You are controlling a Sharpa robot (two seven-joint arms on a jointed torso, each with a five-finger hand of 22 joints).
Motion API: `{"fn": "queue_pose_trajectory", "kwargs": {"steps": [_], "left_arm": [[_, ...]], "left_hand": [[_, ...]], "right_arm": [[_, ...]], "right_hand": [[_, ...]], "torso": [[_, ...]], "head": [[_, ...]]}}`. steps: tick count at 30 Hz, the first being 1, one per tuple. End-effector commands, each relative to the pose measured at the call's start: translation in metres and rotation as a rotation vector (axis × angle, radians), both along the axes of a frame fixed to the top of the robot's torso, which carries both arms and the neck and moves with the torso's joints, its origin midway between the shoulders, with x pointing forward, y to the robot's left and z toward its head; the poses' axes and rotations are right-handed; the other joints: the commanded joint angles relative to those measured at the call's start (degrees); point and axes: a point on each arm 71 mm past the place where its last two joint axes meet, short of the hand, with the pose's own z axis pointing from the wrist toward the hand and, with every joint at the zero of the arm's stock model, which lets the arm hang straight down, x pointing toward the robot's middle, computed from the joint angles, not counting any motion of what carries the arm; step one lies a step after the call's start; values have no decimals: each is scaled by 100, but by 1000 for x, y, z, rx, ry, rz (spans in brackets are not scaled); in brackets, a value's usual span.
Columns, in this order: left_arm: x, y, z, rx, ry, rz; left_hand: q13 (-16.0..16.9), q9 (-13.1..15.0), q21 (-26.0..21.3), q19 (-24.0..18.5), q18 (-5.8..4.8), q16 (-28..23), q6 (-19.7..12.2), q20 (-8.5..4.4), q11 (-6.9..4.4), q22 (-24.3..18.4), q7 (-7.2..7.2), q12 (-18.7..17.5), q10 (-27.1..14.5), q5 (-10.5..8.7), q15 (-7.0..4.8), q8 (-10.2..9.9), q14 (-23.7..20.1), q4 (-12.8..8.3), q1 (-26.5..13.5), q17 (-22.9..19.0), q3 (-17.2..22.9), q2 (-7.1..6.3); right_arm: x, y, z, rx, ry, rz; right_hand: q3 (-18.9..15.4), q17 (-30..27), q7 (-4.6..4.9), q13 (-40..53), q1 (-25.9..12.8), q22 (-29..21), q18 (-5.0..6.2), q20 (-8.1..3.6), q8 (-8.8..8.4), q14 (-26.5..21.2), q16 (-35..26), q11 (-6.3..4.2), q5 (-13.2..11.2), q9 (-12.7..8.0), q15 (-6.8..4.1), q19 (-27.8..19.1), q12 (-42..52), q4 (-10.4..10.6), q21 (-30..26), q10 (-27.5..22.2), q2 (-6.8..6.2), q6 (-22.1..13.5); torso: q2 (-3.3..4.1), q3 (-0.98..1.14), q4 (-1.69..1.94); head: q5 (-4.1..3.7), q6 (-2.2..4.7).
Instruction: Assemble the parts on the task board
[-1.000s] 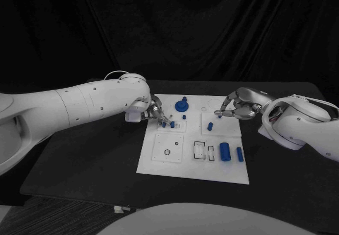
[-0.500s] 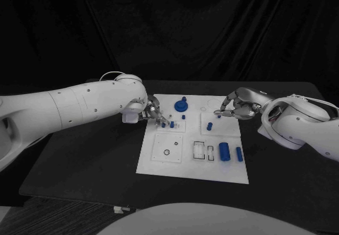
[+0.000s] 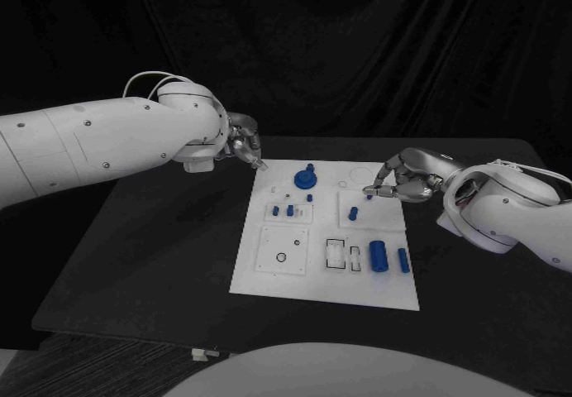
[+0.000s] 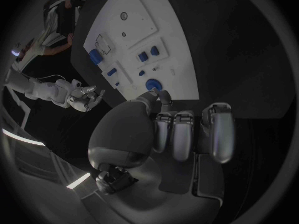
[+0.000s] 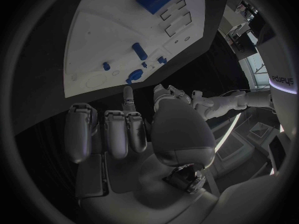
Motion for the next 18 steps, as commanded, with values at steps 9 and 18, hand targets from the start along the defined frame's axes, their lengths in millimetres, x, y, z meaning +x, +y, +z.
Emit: {"fn": "queue_pose_trajectory", "kwargs": {"steps": [9,18], "left_arm": [[-7,-34,30,-103,-454,-568],[-12,-51,-7,8,-544,-809]], "left_hand": [[-2055,-3163,-1593,-1515,352,-1519,-1884,560,893,713,508,-4970,-4707,-445,821,-2435,-1510,120,325,-48,863,-742],[-4018,-4720,-859,-797,325,-1633,-901,527,487,904,-258,-6231,-4867,-441,520,-2432,-1085,85,1054,-747,582,-717]], "right_arm": [[-8,1,8,53,-71,10],[-13,1,11,66,-95,29]], "right_hand": [[57,1212,-13,1534,292,1248,125,44,143,542,-27,-5,328,99,40,147,95,-78,-113,568,12,-17],[55,1224,-14,1534,314,1252,122,43,147,545,-19,-6,356,100,39,153,95,-83,-102,568,11,-12]], "torso": [[-11,27,8],[35,-40,3]], "head": [[-66,0],[-62,0]]}}
